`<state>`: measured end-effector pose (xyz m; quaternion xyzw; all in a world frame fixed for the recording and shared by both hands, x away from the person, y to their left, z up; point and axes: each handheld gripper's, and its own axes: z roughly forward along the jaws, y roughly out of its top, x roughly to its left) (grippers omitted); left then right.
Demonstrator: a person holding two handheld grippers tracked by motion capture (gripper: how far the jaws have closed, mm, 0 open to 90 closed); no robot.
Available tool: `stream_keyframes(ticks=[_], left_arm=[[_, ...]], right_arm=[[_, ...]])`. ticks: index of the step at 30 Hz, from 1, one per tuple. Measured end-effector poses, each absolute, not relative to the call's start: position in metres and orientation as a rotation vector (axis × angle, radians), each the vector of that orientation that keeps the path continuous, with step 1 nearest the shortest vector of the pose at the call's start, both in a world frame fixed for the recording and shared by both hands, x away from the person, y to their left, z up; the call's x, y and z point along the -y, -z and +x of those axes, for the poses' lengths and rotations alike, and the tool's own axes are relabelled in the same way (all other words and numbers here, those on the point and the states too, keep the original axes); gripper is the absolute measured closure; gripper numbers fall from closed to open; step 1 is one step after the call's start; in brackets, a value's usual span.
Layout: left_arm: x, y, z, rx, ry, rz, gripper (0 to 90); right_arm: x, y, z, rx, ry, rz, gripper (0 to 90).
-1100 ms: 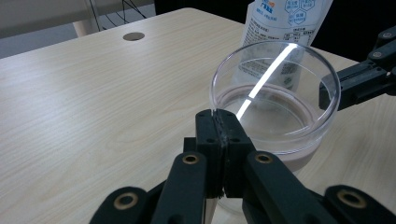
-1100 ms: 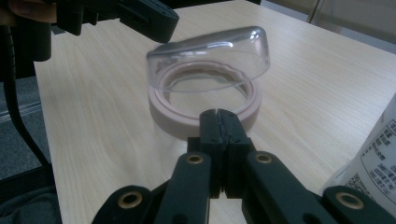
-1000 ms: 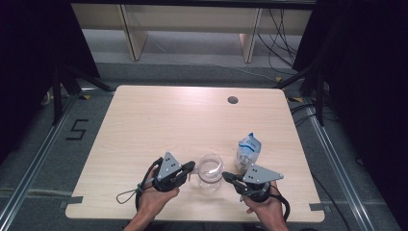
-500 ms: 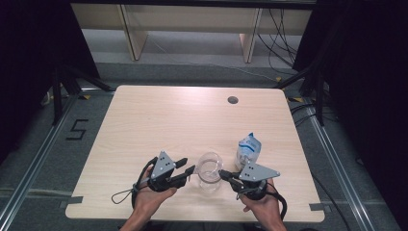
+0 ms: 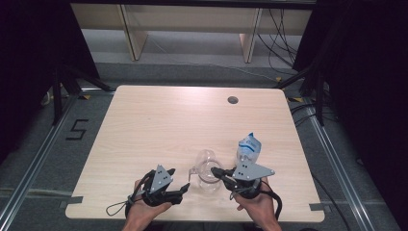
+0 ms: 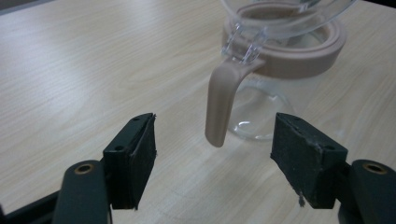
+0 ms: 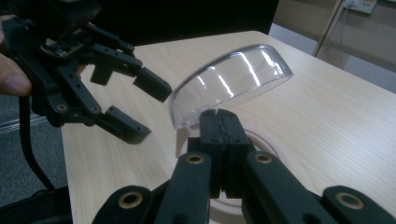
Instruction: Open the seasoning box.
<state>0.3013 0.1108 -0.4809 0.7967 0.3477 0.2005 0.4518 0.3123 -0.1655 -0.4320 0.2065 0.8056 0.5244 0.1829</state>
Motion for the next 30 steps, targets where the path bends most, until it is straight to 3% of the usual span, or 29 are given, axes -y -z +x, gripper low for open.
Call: stream_keyframes(ticks=[30], left_arm=[[-0.125,0.494,0.297,-0.943,-0.465,1.921,25.4]], right_arm=[[0.142,0.429,0.311,-2.309,-1.501,0.5,86.7]])
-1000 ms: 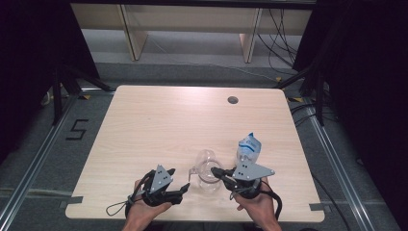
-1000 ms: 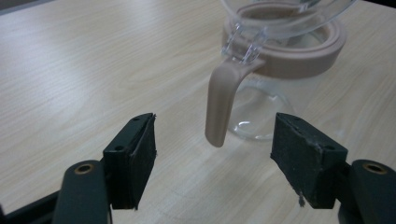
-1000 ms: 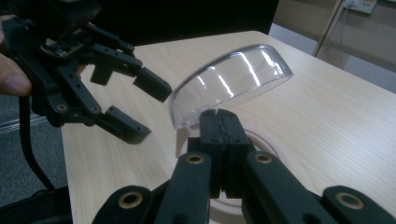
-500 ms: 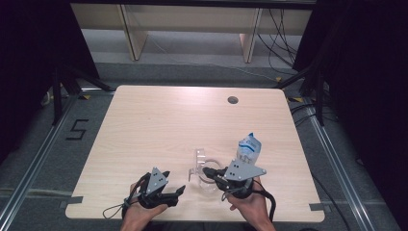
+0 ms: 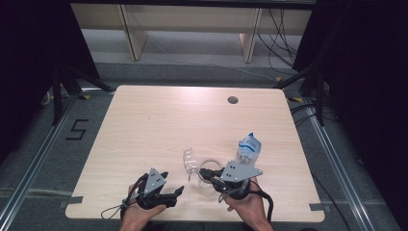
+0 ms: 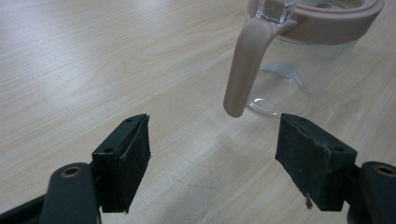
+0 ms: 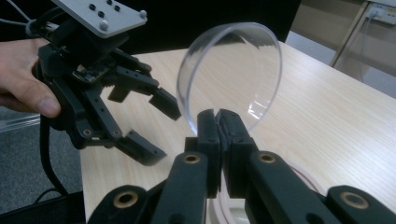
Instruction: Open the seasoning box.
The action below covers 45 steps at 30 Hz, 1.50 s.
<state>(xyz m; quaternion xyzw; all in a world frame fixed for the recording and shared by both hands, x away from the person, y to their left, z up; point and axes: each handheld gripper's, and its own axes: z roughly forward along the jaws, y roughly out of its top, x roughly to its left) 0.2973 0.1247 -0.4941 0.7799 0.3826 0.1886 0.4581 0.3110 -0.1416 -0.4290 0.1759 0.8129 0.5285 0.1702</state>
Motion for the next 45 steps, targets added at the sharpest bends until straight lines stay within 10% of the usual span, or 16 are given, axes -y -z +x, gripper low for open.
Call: stream_keyframes(ticks=[45], left_arm=[[-0.116,0.498,0.29,-0.952,-0.365,1.935,17.7]], right_arm=[[0.266,0.472,0.303,-1.947,-1.341,1.033,22.5]])
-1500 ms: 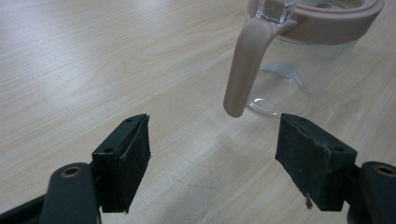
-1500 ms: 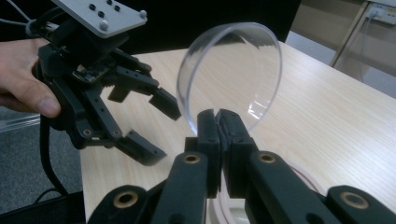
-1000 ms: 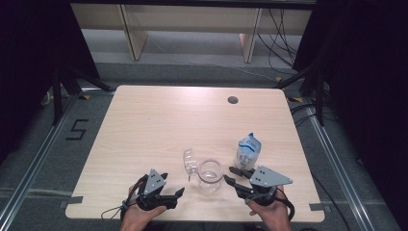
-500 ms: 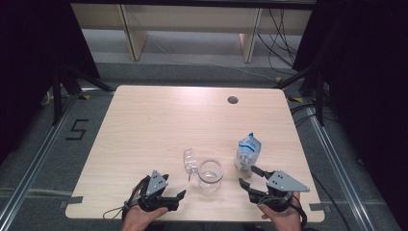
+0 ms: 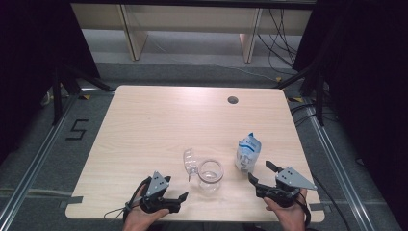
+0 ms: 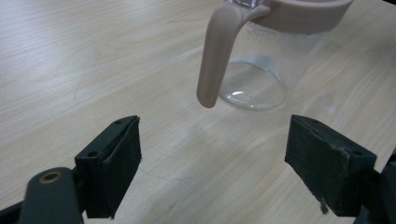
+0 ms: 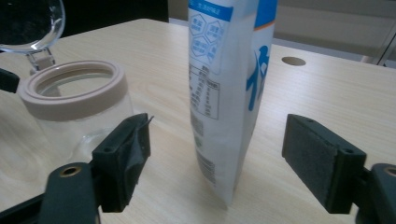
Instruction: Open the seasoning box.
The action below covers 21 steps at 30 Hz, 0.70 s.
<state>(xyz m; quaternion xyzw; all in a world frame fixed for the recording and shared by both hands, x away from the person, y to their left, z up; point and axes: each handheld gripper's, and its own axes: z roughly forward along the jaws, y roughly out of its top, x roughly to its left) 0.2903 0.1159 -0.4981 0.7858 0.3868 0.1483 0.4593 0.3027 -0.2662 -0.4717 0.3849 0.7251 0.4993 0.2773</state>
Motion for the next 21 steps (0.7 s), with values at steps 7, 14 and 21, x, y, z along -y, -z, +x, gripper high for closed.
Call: stream_keyframes(ticks=[7,14,21], left_arm=[[-0.111,0.498,0.286,-0.934,-0.289,1.928,17.0],[-0.109,0.497,0.283,-0.929,-0.298,1.94,16.1],[-0.107,0.498,0.281,-0.916,-0.297,1.946,15.4]], right_arm=[[0.266,0.477,0.311,-1.976,-1.367,1.048,20.2],[0.263,0.484,0.319,-1.984,-1.351,1.039,18.6],[0.265,0.489,0.327,-1.984,-1.345,1.058,16.8]])
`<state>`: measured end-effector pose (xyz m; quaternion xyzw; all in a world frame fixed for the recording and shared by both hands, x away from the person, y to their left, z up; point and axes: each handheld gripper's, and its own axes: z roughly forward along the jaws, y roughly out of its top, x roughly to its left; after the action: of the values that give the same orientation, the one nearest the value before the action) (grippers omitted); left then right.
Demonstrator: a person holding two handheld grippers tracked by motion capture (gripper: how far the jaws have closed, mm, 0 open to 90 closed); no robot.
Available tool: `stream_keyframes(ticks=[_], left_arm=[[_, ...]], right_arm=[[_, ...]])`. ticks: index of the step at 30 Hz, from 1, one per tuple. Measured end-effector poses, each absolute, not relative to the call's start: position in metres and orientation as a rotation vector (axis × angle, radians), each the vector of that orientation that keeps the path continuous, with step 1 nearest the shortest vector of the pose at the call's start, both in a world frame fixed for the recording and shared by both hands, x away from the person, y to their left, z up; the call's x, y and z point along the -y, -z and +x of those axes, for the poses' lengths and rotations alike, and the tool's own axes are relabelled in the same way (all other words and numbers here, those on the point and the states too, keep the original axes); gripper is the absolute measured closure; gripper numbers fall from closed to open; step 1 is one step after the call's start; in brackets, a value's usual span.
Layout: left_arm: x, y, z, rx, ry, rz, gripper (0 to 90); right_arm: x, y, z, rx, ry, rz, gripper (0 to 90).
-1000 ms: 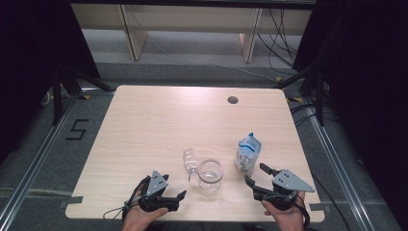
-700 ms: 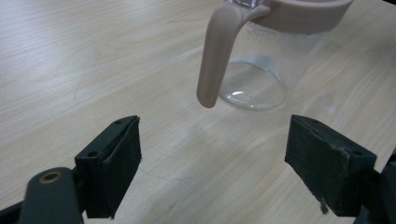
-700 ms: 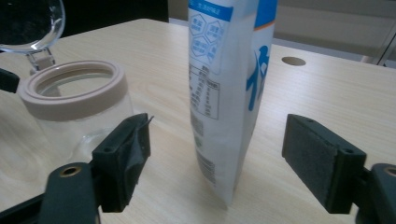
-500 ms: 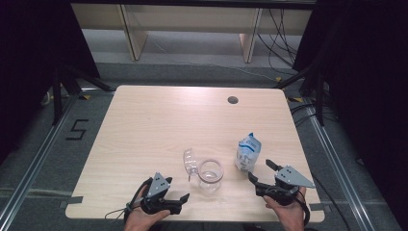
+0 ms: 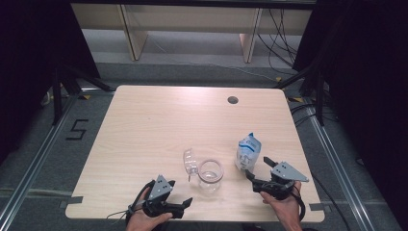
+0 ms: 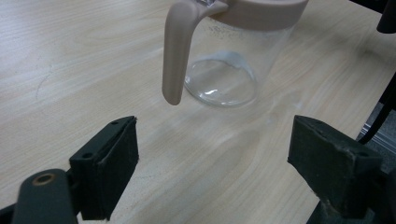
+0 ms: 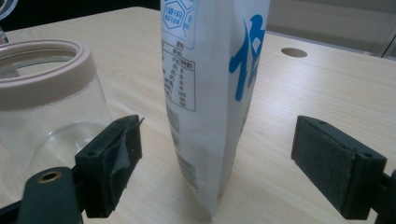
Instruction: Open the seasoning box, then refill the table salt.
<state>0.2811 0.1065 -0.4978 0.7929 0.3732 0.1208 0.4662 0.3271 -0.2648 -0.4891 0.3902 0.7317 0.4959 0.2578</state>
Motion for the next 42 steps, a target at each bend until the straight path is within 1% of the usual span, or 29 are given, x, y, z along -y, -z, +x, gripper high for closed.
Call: stream_keyframes(ticks=[1,2,3,5,7,9,10,13,18,19,23,25,26,30,33,38,39,42], left_arm=[[-0.108,0.498,0.281,-0.905,-0.306,1.975,15.3],[-0.107,0.498,0.28,-0.91,-0.302,1.96,15.2],[-0.107,0.497,0.278,-0.895,-0.327,1.957,15.3],[-0.107,0.497,0.277,-0.909,-0.307,1.948,15.3],[-0.107,0.497,0.276,-0.89,-0.334,1.959,15.2],[-0.106,0.497,0.274,-0.906,-0.324,1.95,15.3],[-0.107,0.496,0.274,-0.88,-0.34,1.969,15.3],[-0.107,0.496,0.273,-0.882,-0.348,1.959,15.3],[-0.107,0.496,0.272,-0.885,-0.342,1.958,15.3],[-0.106,0.496,0.271,-0.913,-0.332,1.947,15.3],[-0.106,0.496,0.274,-0.881,-0.339,1.967,15.3],[-0.106,0.497,0.273,-0.9,-0.324,1.957,15.3],[-0.106,0.496,0.273,-0.881,-0.335,1.96,15.4],[-0.106,0.497,0.272,-0.901,-0.328,1.946,15.3],[-0.108,0.496,0.273,-0.884,-0.349,1.964,15.3],[-0.107,0.497,0.272,-0.882,-0.343,1.955,15.3],[-0.106,0.497,0.271,-0.906,-0.333,1.951,15.3],[-0.107,0.496,0.272,-0.883,-0.348,1.964,15.4]], right_arm=[[0.265,0.489,0.328,-1.977,-1.354,1.059,16.6],[0.265,0.489,0.329,-1.994,-1.361,1.046,16.4],[0.264,0.49,0.33,-1.968,-1.357,1.039,15.8],[0.263,0.49,0.328,-1.967,-1.361,1.07,15.8],[0.262,0.49,0.33,-1.971,-1.35,1.058,15.8],[0.261,0.492,0.333,-1.975,-1.356,1.031,15.9],[0.262,0.492,0.333,-1.969,-1.338,1.046,15.8],[0.262,0.493,0.336,-1.973,-1.326,1.038,15.8],[0.261,0.494,0.337,-2.001,-1.332,1.04,15.8],[0.26,0.494,0.337,-1.999,-1.33,1.038,15.8],[0.258,0.494,0.337,-1.976,-1.314,1.042,15.8],[0.257,0.495,0.339,-1.982,-1.325,1.031,15.7],[0.256,0.495,0.34,-1.98,-1.326,1.027,15.7],[0.256,0.495,0.341,-1.982,-1.325,1.016,15.6],[0.253,0.495,0.342,-1.949,-1.343,1.051,15.6],[0.253,0.496,0.345,-1.946,-1.34,1.051,15.7],[0.252,0.497,0.345,-1.938,-1.338,1.069,15.7],[0.253,0.497,0.348,-1.93,-1.346,1.067,15.8]])
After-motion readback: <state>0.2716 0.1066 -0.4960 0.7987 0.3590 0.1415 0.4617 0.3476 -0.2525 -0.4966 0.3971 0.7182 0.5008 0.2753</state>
